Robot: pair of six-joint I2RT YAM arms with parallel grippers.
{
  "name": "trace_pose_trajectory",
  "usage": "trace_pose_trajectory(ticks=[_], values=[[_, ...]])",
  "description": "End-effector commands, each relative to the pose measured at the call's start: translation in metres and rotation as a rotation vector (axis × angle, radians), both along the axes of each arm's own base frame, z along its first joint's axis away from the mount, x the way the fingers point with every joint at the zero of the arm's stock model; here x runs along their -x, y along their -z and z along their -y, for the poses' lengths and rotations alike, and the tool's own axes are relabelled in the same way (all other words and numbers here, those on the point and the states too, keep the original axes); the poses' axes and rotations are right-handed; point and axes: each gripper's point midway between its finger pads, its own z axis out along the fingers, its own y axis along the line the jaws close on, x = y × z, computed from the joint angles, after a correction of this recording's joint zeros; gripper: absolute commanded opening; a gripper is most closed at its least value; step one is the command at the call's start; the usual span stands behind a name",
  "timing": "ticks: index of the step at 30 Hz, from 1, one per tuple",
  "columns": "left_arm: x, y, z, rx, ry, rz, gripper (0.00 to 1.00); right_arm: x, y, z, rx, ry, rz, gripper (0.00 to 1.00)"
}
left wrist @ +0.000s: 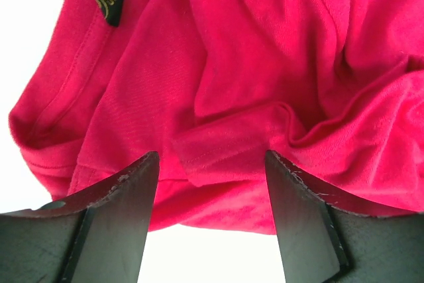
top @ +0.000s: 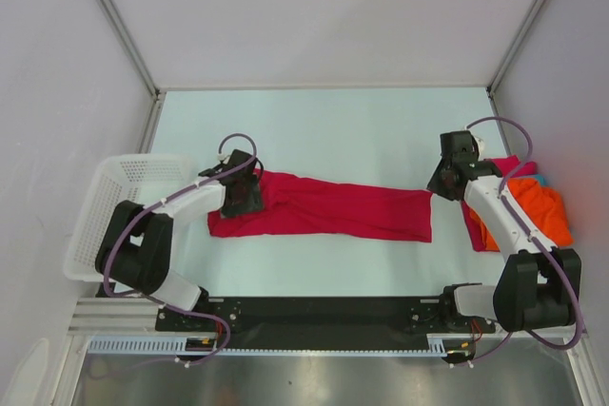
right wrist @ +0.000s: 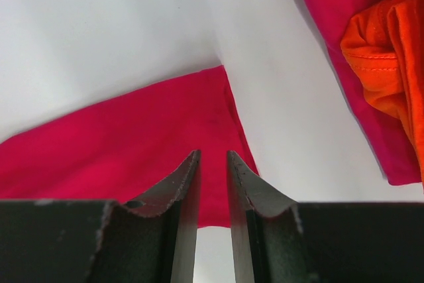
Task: Fold and stack the t-shirts
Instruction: Fold the other side of the tshirt into a rectangle
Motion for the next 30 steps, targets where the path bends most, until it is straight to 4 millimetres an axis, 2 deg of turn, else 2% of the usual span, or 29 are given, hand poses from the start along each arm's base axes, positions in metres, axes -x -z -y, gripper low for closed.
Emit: trace_pose_trajectory(ticks=[1,6,8,9,12,17,20,24,30], values=[[-0.010,0.001,0.007,0.018,0.003,0.030,0.69,-0.005,-0.002,0.006,0.016,0.001,0.019,0.27],[-0.012,0.002,0.008,0.018,0.006,0.033,0.65,-0.007,0.001,0.005,0.011,0.002,0.010,0.27],[-0.013,0.001,0.008,0.021,0.007,0.035,0.54,-0.007,0.001,0.005,0.008,0.002,0.010,0.26],[-0.014,0.001,0.009,0.024,0.007,0.039,0.39,-0.007,0.001,0.005,0.011,0.001,0.010,0.26],[-0.014,0.001,0.008,0.020,0.005,0.037,0.15,-0.007,0.001,0.005,0.012,0.001,0.011,0.26],[-0.015,0.000,0.008,0.017,0.000,0.038,0.01,-0.006,0.001,0.006,0.016,0.002,0.008,0.26],[-0.016,-0.006,0.004,0.001,-0.013,0.049,0.00,-0.006,0.001,0.006,0.017,0.002,0.010,0.26],[-0.017,-0.018,-0.010,-0.066,-0.056,0.057,0.00,-0.007,0.000,0.005,0.012,0.001,0.013,0.26],[-0.029,-0.058,-0.038,-0.124,-0.122,0.117,0.00,-0.007,-0.002,0.005,0.012,-0.004,0.014,0.26]])
